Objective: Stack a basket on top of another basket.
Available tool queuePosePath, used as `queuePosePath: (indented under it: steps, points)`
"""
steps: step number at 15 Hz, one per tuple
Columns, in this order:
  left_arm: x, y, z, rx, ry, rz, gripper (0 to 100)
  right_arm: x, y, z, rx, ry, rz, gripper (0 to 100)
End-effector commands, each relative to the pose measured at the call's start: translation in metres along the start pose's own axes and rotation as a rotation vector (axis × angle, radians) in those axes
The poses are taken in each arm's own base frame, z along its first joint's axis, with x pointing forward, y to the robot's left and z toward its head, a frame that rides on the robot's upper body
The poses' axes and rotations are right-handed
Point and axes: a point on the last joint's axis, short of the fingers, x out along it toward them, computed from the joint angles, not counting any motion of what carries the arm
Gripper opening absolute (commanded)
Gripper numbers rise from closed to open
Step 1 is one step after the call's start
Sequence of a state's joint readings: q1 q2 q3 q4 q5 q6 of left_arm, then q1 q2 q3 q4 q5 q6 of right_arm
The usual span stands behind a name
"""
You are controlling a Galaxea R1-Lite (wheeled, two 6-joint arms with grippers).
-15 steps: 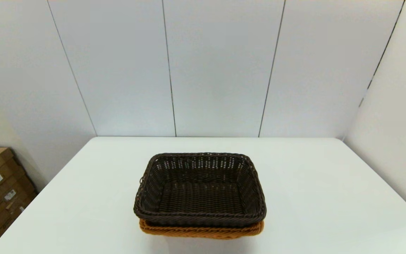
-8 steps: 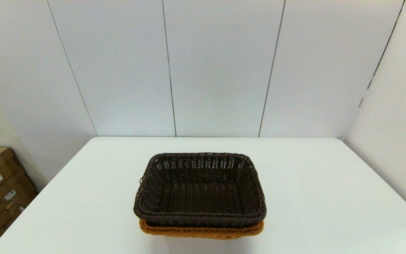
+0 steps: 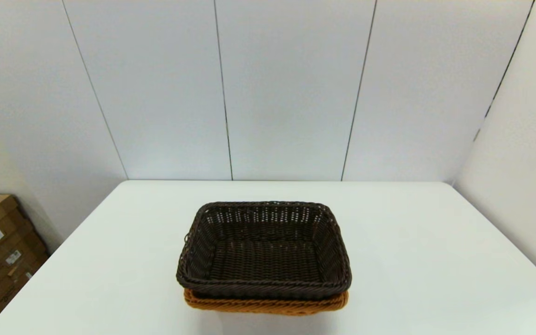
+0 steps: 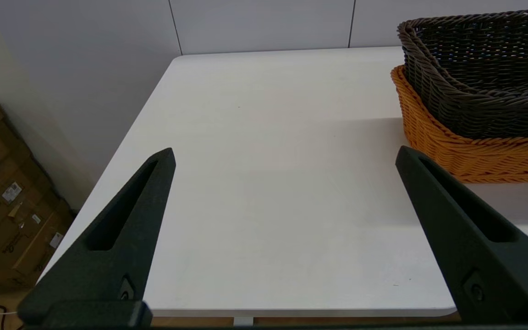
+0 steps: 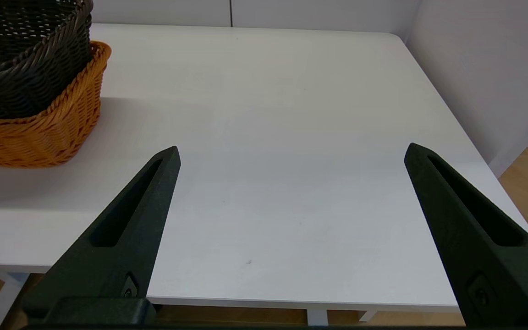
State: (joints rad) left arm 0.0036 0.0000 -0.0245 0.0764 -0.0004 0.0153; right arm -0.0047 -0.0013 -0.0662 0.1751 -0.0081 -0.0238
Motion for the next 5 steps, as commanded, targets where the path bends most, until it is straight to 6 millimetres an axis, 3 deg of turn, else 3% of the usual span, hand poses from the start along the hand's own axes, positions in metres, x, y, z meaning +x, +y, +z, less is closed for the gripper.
queuePosePath:
  steps: [1, 5]
  points:
    - [0.0000, 0.0000, 0.0000, 0.000, 0.000, -0.002, 100, 0.0001, 0.0000, -0.0001, 0.001, 0.003, 0.001, 100]
    - [0.0000, 0.0000, 0.0001, -0.003, -0.001, 0.000, 100, 0.0001, 0.0000, -0.0001, 0.001, 0.003, 0.001, 100]
